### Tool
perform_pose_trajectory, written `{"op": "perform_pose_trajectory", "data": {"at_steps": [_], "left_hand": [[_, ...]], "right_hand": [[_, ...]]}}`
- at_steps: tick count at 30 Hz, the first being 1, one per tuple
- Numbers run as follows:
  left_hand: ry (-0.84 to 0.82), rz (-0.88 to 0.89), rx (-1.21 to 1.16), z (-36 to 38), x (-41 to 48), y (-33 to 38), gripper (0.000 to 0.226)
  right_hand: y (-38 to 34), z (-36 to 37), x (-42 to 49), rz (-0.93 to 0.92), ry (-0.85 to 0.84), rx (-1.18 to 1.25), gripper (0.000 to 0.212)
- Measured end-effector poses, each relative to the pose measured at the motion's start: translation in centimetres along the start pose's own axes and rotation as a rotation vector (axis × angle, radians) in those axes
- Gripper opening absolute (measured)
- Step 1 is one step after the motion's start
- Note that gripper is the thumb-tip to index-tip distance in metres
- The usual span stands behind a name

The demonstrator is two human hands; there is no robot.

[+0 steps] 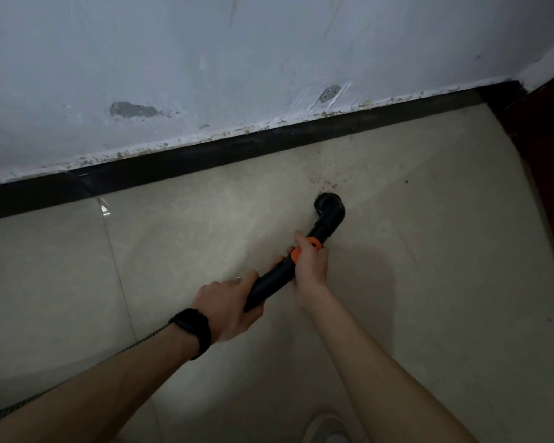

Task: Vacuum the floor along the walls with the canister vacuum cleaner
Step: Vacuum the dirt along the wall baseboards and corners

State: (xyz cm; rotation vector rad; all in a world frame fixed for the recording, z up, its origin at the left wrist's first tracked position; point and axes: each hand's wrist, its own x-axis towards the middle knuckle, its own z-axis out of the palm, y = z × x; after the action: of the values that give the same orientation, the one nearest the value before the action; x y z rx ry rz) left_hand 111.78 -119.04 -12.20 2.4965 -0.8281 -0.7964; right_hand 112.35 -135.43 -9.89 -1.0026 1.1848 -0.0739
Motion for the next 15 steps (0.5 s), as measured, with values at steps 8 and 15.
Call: {"op": "perform_pose_trajectory", "data": {"at_steps": [8, 15], "left_hand": [[0.028, -0.013, -0.003, -0.9, 1.0, -0.4, 0.024], [0.071, -0.033, -0.022, -1.5, 2.3, -0.9, 0.023]], "right_hand": [[-0.3, 1.2, 1.1, -0.026, -0.047, -0.015, 0.048], [-1.3, 2.4, 2.0, -0.039, -0.083, -0.023, 0.039]]}}
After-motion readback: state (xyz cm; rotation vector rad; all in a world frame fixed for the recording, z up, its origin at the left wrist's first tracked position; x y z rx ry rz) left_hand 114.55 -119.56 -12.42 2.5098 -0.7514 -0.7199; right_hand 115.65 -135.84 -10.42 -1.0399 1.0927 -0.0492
